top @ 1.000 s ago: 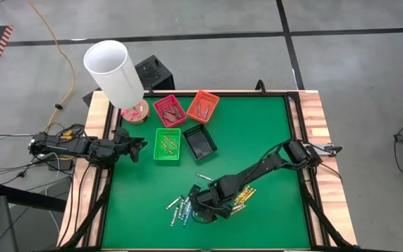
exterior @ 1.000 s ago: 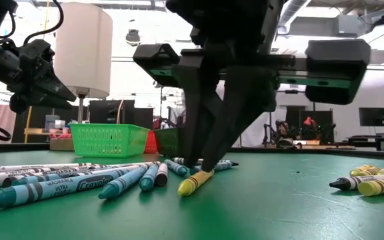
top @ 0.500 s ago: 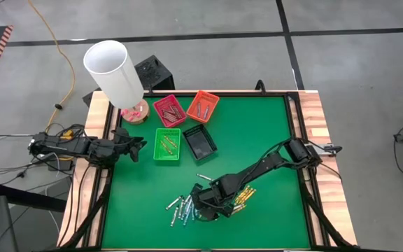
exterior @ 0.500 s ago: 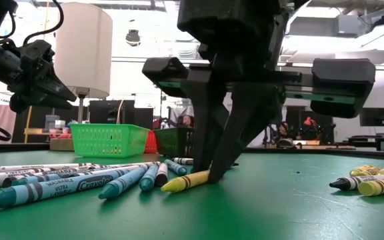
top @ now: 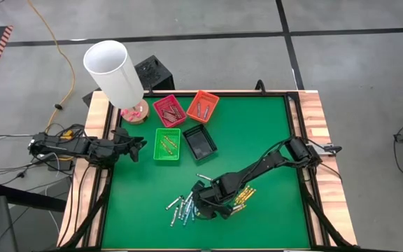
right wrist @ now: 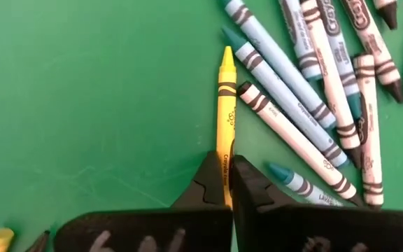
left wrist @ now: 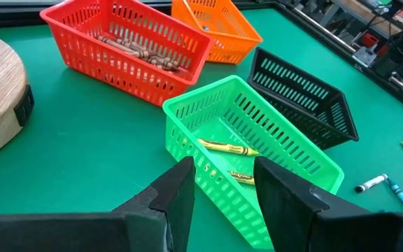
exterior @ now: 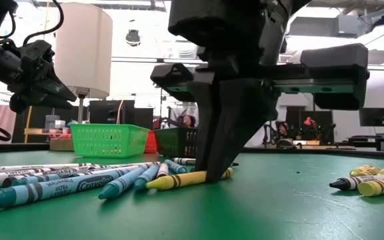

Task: Sort crayons
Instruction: Put the yellow crayon into the green bin

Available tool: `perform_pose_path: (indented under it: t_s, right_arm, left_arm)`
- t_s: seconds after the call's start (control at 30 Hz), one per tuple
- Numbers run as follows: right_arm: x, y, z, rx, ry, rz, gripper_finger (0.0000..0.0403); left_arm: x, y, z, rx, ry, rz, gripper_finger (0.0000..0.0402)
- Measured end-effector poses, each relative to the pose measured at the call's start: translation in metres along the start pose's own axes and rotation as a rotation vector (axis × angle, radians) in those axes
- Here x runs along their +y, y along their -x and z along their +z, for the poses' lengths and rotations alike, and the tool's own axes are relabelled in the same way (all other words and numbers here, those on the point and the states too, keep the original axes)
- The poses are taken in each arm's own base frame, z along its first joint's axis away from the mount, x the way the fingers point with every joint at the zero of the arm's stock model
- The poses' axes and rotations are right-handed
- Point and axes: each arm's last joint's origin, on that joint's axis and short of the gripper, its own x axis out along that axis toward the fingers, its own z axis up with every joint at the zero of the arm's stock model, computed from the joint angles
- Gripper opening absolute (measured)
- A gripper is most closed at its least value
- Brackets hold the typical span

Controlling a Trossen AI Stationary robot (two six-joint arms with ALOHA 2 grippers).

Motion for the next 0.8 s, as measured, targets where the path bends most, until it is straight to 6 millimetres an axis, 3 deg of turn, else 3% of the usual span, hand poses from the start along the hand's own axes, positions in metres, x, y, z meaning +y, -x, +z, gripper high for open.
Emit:
perform_pose_path:
  t_s: [0.3, 0.8]
  right_arm:
    - [-0.006, 0.007, 0.009, -0.015, -0.202, -0.008, 0.0003]
    - [-0.057, 0.052, 0.038, -0.189, -0.255, -0.132, 0.0002]
  left_arm:
    - [0.0, 0.0, 0.0, 0.0, 0.0, 0.0, 0.0137]
    - [0.0, 0.0, 0.0, 0.002, 0.003, -0.004, 0.0137]
